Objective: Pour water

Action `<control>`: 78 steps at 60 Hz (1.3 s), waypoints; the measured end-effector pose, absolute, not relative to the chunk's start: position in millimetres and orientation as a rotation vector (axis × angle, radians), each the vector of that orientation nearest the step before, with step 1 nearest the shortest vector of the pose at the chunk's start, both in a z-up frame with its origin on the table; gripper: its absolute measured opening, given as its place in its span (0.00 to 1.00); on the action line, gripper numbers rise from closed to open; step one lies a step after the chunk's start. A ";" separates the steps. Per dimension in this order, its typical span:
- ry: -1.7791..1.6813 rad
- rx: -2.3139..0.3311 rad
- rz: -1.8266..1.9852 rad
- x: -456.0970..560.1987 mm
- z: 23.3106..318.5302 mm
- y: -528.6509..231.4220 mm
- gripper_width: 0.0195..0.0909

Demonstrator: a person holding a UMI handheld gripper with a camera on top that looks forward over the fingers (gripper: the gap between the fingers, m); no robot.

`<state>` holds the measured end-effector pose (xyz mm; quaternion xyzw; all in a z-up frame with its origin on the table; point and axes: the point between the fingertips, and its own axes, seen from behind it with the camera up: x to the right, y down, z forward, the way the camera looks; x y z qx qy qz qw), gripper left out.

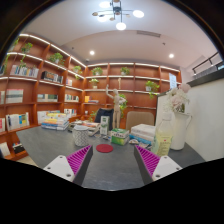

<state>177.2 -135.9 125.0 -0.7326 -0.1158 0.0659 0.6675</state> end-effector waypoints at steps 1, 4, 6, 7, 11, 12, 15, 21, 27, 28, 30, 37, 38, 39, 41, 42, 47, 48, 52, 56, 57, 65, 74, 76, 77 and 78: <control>-0.256 -1.653 0.137 180.8 125.2 -134.5 0.91; -0.230 -1.655 0.100 197.4 125.2 -129.1 0.91; -0.204 -1.659 0.074 212.1 124.4 -125.0 0.91; -0.189 -1.662 0.060 219.9 123.7 -122.8 0.91; -0.125 -1.676 0.006 250.7 120.6 -115.6 0.91; -0.108 -1.679 -0.008 258.6 119.3 -113.9 0.91; -0.058 -1.691 -0.045 280.6 114.2 -107.5 0.91; 0.034 -1.704 -0.095 314.5 103.3 -95.4 0.91; 0.075 -1.709 -0.122 333.6 92.2 -78.3 0.90; 0.078 -1.710 -0.118 334.4 90.1 -74.8 0.91; 0.085 -1.712 -0.105 335.6 87.5 -68.2 0.91; 0.104 -1.704 -0.056 336.5 87.0 -46.3 0.91; 0.104 -1.703 -0.055 337.1 87.6 -43.6 0.91; 0.104 -1.703 -0.056 338.2 87.9 -41.0 0.91; 0.101 -1.706 -0.065 340.8 88.3 -35.8 0.91; 0.099 -1.708 -0.069 341.6 88.6 -33.5 0.91; 0.082 -1.707 -0.077 341.2 92.8 -23.2 0.91; 0.080 -1.706 -0.076 340.9 93.3 -21.5 0.90; 0.070 -1.705 -0.077 338.4 94.4 -15.7 0.88; 0.052 -1.713 -0.088 335.5 92.8 -10.1 0.79; 0.051 -1.711 -0.093 335.1 93.3 -9.1 0.76; 0.037 -1.699 -0.115 334.7 94.6 -2.4 0.40; 0.050 -1.706 -0.103 333.3 90.2 -4.0 0.22; 0.045 -1.705 -0.104 333.1 90.4 -3.2 0.22; 0.044 -1.705 -0.105 333.5 90.5 -2.9 0.22; 0.045 -1.706 -0.107 333.6 90.1 -2.6 0.22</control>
